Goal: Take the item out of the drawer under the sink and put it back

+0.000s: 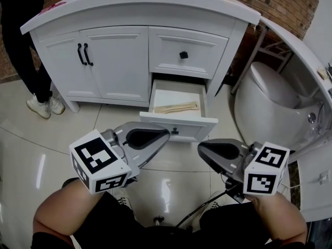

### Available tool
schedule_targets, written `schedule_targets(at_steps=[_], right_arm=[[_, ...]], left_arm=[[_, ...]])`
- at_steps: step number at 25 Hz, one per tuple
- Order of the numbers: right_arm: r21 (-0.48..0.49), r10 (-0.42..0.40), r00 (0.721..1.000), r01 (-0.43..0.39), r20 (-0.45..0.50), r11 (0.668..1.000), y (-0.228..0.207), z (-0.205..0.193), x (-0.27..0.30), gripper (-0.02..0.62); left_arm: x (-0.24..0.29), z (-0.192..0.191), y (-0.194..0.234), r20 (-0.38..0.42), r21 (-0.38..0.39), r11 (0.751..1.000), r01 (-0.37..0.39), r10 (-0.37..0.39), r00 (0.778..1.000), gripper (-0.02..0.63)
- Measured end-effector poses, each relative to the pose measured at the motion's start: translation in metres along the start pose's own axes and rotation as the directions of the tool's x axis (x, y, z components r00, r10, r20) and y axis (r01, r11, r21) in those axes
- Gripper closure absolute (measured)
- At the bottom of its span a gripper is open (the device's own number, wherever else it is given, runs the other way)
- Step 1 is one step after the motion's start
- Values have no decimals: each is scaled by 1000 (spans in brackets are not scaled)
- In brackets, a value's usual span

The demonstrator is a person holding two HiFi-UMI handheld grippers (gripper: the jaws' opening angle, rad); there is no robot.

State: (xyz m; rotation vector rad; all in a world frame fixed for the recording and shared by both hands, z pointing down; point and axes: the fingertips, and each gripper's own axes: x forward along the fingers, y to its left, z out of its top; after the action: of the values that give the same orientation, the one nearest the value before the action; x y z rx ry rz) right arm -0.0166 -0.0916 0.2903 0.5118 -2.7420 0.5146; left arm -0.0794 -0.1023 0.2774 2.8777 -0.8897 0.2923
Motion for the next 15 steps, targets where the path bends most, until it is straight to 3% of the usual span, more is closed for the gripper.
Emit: schedule_targets(at_steps=[15], right_arm=[[-63,-39,999,37,-23,997,-1,-2,3,589]], left_arm=[[-1,0,4,0,-11,1000,-11,11,1000,601]])
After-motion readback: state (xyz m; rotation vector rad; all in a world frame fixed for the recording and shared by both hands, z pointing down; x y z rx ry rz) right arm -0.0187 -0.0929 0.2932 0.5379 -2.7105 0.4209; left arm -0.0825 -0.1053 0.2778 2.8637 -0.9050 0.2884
